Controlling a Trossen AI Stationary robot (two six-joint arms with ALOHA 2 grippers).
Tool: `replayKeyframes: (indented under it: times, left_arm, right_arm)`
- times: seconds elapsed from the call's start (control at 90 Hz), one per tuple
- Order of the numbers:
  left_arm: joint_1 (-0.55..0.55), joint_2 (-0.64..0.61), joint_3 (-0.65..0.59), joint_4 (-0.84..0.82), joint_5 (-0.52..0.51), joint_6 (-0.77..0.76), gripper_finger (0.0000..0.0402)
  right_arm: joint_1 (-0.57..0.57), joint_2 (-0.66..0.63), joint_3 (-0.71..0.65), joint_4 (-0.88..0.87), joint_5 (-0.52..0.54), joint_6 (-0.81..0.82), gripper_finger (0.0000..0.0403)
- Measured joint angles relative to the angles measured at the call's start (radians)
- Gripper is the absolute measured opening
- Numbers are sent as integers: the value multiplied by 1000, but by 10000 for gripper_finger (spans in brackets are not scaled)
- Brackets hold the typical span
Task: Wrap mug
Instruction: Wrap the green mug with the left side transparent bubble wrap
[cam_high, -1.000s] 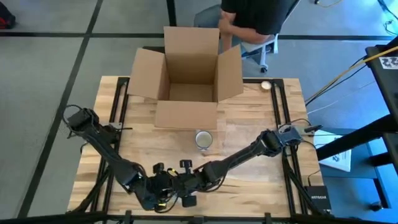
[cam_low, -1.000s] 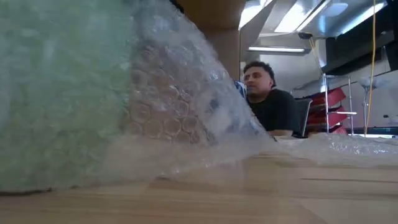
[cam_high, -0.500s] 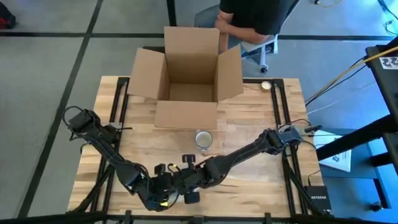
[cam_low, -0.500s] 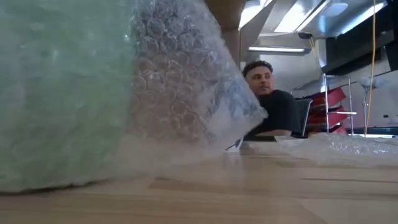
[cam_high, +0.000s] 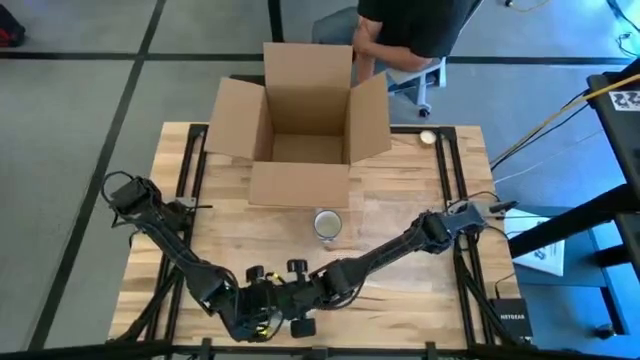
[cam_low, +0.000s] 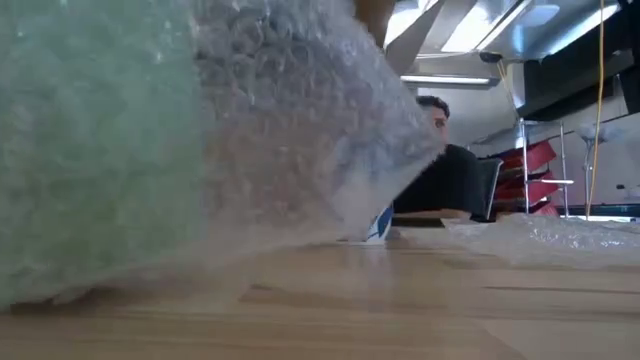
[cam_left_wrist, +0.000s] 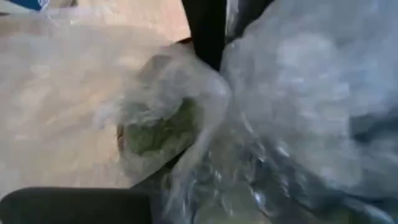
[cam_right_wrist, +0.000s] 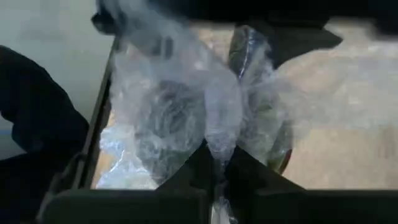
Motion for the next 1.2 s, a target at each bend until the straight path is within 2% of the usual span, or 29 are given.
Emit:
replayKeyframes:
  times: [0.233,0.433,0.567,0.689,0.767,0.878,0.956,1.2]
  left_arm:
    - [-2,-89,-1,-19,-8,0,111]
    - [-2,-103,0,-39,-27,36,111]
    - [-9,-116,0,-41,-19,10,111]
    - [-15,-177,4,-33,1,-31,111]
    - [-26,-208,4,-37,-46,-7,111]
    - [-44,-230,4,-26,-171,39,111]
    - [-44,-221,4,-26,-207,57,111]
    - [-26,-92,2,-29,-173,47,111]
  right_arm:
    - [-2,6,-6,-16,-11,-4,5]
    - [-2,7,-7,-13,-11,-7,5]
    - [-2,8,-7,-12,-10,-7,5]
    - [-2,10,-9,-24,-5,-10,5]
    - [-2,10,-9,-23,-5,-11,5]
    - [-2,10,-9,-21,-5,-11,5]
    - [-2,10,-9,-20,-6,-11,5]
    - [-2,12,-9,-6,-10,-11,5]
